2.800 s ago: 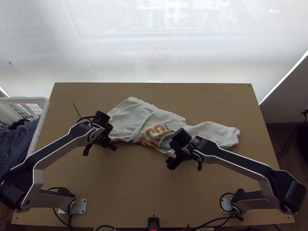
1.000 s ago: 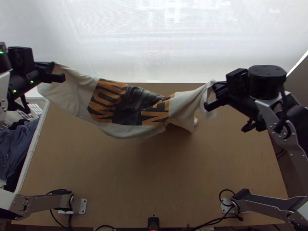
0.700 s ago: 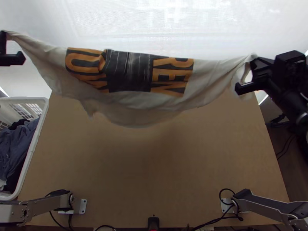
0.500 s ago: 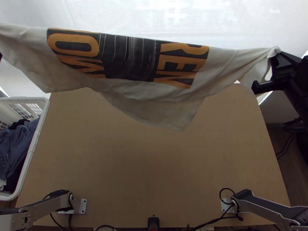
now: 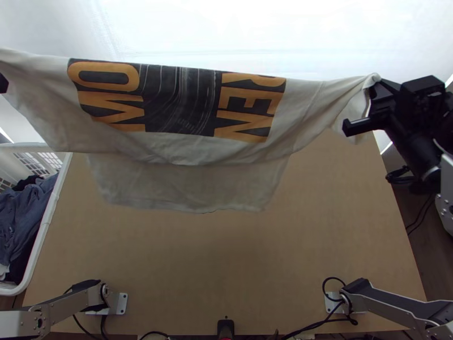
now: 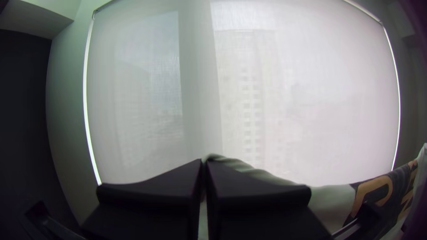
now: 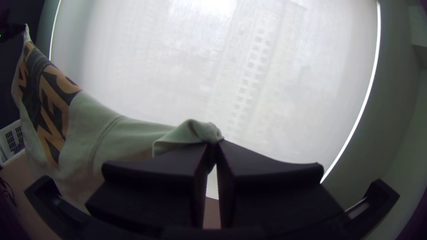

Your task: Fold the t-shirt

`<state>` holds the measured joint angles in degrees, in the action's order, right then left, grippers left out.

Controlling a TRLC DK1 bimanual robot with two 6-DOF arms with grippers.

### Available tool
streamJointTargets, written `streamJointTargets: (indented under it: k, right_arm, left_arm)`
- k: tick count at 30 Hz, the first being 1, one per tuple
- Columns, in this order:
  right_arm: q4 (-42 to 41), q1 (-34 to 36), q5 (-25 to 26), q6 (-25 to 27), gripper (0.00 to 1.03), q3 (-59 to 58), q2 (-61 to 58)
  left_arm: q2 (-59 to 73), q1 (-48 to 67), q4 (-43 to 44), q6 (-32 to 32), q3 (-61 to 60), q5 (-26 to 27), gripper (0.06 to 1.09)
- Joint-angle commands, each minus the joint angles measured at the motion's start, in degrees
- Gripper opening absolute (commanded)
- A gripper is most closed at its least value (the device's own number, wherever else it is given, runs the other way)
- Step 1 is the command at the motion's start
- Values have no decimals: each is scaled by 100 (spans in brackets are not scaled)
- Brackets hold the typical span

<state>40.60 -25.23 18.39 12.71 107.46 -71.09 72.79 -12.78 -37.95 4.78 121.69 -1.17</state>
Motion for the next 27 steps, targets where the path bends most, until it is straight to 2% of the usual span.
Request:
streamJointTargets:
  k: [1, 3, 7, 12, 14, 19, 22, 23, 27]
  right_arm:
    - [-790, -25, -161, -14, 3, -542, -485]
    - [-1230, -34, -161, -14, 3, -621, -625]
    - [-1801, -69, -152, -41, 3, -401, -1021]
    - [-1661, -96, -231, -49, 3, -67, -1469]
    - [-1362, -78, -468, -67, 3, -340, -1478]
    - [-1063, 19, -899, -67, 3, -1702, -942]
    - [-764, 177, -1215, -58, 3, -2449, -485]
    - [-703, 273, -1277, -49, 3, -2704, -309]
    - [-430, 897, -1734, 12, 3, -3381, 262]
  left_arm:
    - [393, 126, 412, -223, -189, -279, 10]
    - [490, 284, 781, -223, -163, -577, 10]
    - [525, 320, 1282, -223, -110, -788, 10]
    - [481, 267, 1044, -144, -444, -832, 10]
    - [437, 267, 570, 15, -875, -788, 10]
    - [-152, 355, -344, 375, -2606, -6, 10]
    - [-389, 759, -1627, 542, -3125, 302, 10]
    - [-433, 838, -2190, 603, -3248, 574, 10]
    - [-617, 952, -3992, 955, -3468, 1172, 10]
